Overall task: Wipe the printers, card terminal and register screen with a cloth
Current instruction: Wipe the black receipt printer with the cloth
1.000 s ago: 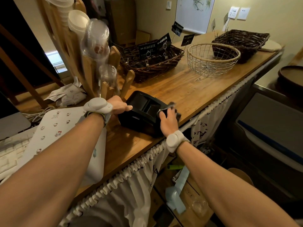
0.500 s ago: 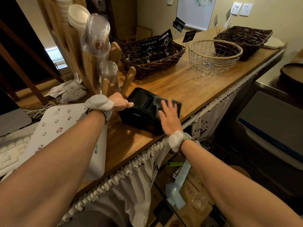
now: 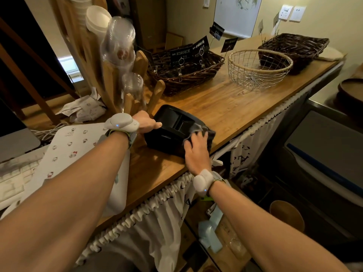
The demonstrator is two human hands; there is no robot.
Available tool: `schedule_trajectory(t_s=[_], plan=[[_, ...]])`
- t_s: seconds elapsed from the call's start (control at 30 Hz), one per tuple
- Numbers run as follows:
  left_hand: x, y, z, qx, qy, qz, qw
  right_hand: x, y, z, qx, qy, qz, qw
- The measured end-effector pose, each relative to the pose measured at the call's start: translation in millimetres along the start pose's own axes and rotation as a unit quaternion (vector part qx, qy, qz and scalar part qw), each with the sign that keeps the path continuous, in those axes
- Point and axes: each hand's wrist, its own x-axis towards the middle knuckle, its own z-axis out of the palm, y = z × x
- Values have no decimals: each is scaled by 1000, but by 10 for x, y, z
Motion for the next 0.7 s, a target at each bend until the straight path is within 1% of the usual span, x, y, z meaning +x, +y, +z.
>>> schedule_trajectory(t_s=[0.03, 0.07, 0.1, 0.13, 0.2, 0.27, 0.37, 0.4, 0.47, 0.5, 0.57, 0.63, 0.7], plan=[[5, 3, -2, 3, -1, -1, 1000, 9, -13, -10, -83, -19, -63, 994], [-1, 10, -5, 8, -4, -4, 1000, 47, -25, -39, -164, -46, -125, 978], [-13, 21, -12, 12, -5, -7, 1000, 92, -29, -73, -204, -71, -174, 961], [-21, 25, -23, 14, -5, -11, 1000, 120, -38, -117, -203, -90, -193, 956], [-28, 12, -39, 7, -3, -18, 1000, 160, -52, -220, -122, -90, -153, 976], [-64, -13, -52, -7, -3, -20, 1000, 152, -97, -234, -63, -50, -137, 987], [-120, -43, -32, -29, 3, -9, 1000, 140, -184, -164, -78, -36, -187, 978], [-145, -49, -20, -52, 4, -11, 999, 161, -196, -155, -84, -40, -178, 980], [-161, -67, -4, -115, 5, -30, 993, 226, -164, -148, -126, -40, -126, 983], [-177, -79, 9, -139, 11, -41, 989, 232, -141, -140, -169, -44, -119, 977], [-201, -145, -13, -170, 25, -59, 983, 228, -204, -33, -239, -58, -176, 953], [-194, -173, 2, -199, 27, -71, 977, 300, -325, 52, -265, -80, -237, 931], [-162, -175, 20, -240, 33, -71, 968, 473, -460, 100, -293, -116, -278, 908]])
